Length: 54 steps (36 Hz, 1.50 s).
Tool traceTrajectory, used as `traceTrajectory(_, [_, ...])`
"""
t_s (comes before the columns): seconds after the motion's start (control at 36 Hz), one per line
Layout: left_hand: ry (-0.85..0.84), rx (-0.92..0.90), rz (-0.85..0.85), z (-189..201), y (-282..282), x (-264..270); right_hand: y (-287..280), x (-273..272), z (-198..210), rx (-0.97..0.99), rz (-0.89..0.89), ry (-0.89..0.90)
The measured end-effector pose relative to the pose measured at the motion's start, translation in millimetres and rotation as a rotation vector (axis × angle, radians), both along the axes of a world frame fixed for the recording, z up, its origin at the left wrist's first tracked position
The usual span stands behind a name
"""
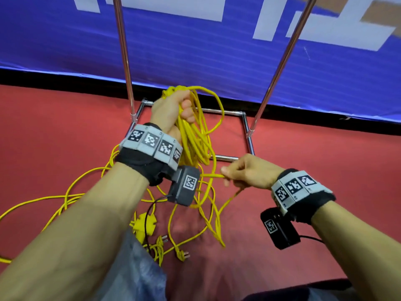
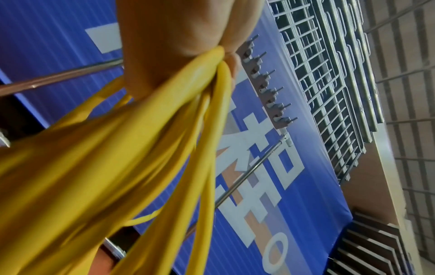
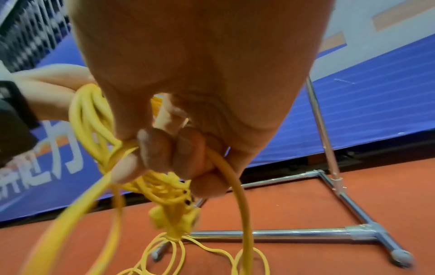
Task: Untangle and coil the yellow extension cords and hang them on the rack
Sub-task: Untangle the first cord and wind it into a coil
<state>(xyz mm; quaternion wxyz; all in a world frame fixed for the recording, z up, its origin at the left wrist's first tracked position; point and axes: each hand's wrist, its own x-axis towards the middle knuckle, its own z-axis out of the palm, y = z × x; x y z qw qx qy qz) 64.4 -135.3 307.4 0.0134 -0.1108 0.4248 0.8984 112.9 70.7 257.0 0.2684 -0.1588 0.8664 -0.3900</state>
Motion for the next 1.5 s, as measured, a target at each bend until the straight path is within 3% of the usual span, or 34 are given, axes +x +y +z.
traceTrajectory(0.19, [0.091,-0.015,0.209,5,-22,-3,39,-13,-24,0.259,-0.194,0.047])
traceTrajectory(0.33, [0.102,0.095,0.223,5,-29,-2,28,-19,-27,0.316,-0.205,-0.028])
traceTrajectory(0.42, [0.126,0.172,0.155,6,-25,0,-1,-17,-26,0.185,-0.184,-0.039])
traceTrajectory(0.53, [0.157,0.235,0.065,10,-18,3,-39,-9,-13,-0.197,-0.168,-0.046])
traceTrajectory(0.58, [0.174,0.254,0.034,12,-17,5,-51,-5,-11,-0.252,-0.14,-0.027])
traceTrajectory(0.67, [0.17,0.277,0.017,13,-16,8,-58,0,-15,-0.192,-0.15,0.036])
traceTrajectory(0.89, [0.144,0.316,0.004,12,-14,9,-38,-12,-33,0.008,-0.392,0.025])
traceTrajectory(1.25, [0.131,0.232,0.078,11,-5,13,4,-27,-40,-0.064,-0.808,0.01])
traceTrajectory(1.39, [0.143,0.183,0.129,14,-5,13,9,-27,-37,0.204,-0.737,0.033])
traceTrajectory(1.5, [0.146,0.153,0.196,14,-9,11,14,-25,-42,0.216,-0.614,-0.111])
